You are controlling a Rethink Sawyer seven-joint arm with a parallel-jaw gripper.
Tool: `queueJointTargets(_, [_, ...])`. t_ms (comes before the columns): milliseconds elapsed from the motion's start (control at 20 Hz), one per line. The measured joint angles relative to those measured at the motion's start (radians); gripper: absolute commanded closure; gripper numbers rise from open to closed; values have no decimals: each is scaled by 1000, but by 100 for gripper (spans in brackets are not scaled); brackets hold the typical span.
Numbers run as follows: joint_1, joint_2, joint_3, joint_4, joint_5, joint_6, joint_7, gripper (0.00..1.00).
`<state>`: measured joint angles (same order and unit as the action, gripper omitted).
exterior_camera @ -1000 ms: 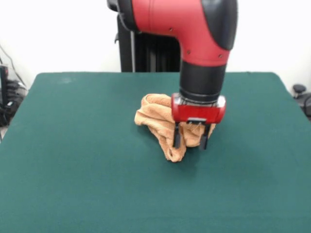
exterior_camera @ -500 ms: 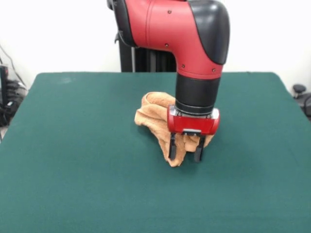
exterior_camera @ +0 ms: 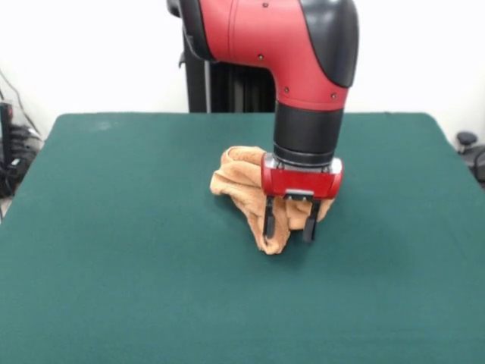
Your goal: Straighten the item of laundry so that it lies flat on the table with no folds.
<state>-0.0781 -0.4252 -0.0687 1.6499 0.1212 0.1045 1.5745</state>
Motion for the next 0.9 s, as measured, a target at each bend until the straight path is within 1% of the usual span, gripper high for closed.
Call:
queueJointTargets(350, [-2, -59, 0, 58, 0, 0, 0, 0])
queueJointTargets(500, [-5, -69, 1, 74, 0, 0, 0, 0])
queueJointTargets(900, [-33, -52, 14, 84, 0, -20, 0, 0])
